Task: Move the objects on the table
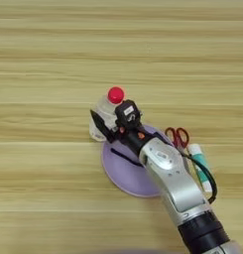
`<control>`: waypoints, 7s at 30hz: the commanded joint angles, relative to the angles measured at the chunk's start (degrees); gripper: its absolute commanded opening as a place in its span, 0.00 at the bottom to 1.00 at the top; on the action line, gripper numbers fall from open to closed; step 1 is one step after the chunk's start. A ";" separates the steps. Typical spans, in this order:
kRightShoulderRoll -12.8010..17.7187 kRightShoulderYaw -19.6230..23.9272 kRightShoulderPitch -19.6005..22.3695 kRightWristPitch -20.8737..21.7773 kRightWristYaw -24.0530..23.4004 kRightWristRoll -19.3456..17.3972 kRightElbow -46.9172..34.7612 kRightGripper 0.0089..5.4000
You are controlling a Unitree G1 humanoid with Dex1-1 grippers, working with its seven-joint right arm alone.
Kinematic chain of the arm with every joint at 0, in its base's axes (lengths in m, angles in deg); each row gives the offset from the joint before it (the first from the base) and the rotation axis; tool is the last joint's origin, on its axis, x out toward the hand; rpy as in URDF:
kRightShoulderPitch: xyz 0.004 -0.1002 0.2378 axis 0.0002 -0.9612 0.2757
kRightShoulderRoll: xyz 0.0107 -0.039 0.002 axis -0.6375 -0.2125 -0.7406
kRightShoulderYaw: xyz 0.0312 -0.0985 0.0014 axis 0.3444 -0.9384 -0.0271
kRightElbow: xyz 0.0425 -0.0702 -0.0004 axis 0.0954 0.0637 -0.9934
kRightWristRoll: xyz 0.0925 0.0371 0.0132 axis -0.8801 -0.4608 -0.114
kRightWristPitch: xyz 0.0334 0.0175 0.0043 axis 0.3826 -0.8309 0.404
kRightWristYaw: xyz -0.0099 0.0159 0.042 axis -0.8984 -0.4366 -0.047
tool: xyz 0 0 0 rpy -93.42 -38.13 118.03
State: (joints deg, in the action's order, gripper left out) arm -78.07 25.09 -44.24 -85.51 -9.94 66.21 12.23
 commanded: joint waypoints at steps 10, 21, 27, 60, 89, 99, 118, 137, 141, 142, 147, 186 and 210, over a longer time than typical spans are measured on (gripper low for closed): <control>-2.49 -3.99 3.57 4.10 0.96 1.29 -0.88 0.61; -3.38 -6.20 2.30 6.31 2.41 1.67 3.02 0.61; -3.49 -6.71 2.21 6.96 2.45 2.03 4.98 0.61; -4.20 -8.11 1.64 9.75 2.52 3.28 12.94 0.61; -4.70 -7.06 2.21 10.47 1.31 4.53 16.29 0.86; -4.65 -7.02 2.16 10.41 1.39 4.58 16.29 1.00; -4.41 -7.66 -0.59 8.25 2.54 3.41 4.87 1.00; -3.31 -6.78 -3.08 0.45 2.49 1.09 -14.61 1.00; -2.52 -3.67 -1.95 0.61 1.38 0.90 -15.73 1.00; -2.33 -3.02 -1.65 0.82 1.08 1.00 -15.87 1.00; -0.68 1.01 -1.62 1.00 -0.42 0.73 -18.16 1.00; 14.70 25.73 -11.05 -10.89 -8.17 3.50 -16.40 1.00; 15.39 23.91 -9.31 -9.40 -9.22 6.39 -2.06 1.00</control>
State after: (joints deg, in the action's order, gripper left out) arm -64.42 48.57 -56.42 -96.57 -18.64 72.69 11.25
